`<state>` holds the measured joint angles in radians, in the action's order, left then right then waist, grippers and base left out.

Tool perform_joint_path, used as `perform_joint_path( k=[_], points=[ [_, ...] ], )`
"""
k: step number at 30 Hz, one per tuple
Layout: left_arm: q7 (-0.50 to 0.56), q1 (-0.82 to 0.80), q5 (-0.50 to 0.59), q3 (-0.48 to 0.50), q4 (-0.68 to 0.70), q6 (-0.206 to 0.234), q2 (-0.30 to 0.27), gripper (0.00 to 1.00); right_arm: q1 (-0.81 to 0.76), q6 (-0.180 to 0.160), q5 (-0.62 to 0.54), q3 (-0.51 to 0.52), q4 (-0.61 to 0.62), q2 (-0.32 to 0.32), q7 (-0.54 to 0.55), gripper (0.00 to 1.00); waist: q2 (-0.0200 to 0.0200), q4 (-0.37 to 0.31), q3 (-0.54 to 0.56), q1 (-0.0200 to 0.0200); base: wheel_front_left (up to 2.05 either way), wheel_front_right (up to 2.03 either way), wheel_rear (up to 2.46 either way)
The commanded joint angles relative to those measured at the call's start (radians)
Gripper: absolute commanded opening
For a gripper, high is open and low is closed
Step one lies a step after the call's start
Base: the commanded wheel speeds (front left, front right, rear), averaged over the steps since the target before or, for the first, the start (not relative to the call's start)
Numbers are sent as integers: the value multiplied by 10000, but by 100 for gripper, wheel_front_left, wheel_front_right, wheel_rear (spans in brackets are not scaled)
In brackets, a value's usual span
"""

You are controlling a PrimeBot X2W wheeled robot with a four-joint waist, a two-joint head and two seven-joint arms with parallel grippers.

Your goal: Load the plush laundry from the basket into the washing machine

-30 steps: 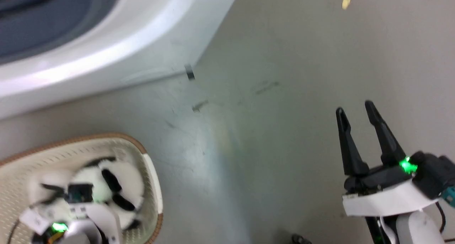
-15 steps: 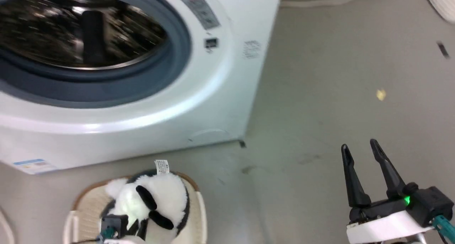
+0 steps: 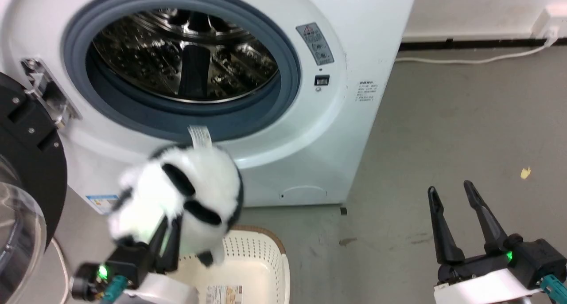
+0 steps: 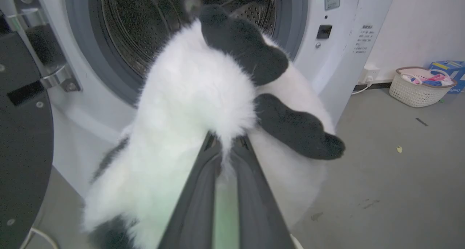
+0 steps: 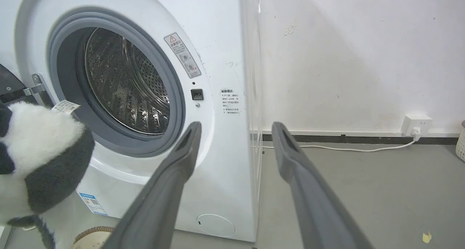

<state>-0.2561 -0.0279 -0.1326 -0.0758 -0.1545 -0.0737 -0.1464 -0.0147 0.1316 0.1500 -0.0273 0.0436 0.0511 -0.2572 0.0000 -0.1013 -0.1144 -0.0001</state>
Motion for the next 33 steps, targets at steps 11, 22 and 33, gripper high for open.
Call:
perform_joint_path(
  k=[11,22,33],
  points=[
    [-56,-2297,757,280,1377,-386,-795,0,1085,-9,498,-329,253,-9,-45,100,0,-1139,-2263,1,0,0,0],
    [1201,-6804,1145,163,-184,-525,-2697,0,1972,-9,1352,-684,214,-9,-45,100,0,-2489,-4326,1,0,0,0],
    [2874,-11379,1391,-432,-2638,-564,-4589,0,2428,-9,2216,-1029,108,-9,-46,100,0,-3488,-5826,1,0,0,0]
  ],
)
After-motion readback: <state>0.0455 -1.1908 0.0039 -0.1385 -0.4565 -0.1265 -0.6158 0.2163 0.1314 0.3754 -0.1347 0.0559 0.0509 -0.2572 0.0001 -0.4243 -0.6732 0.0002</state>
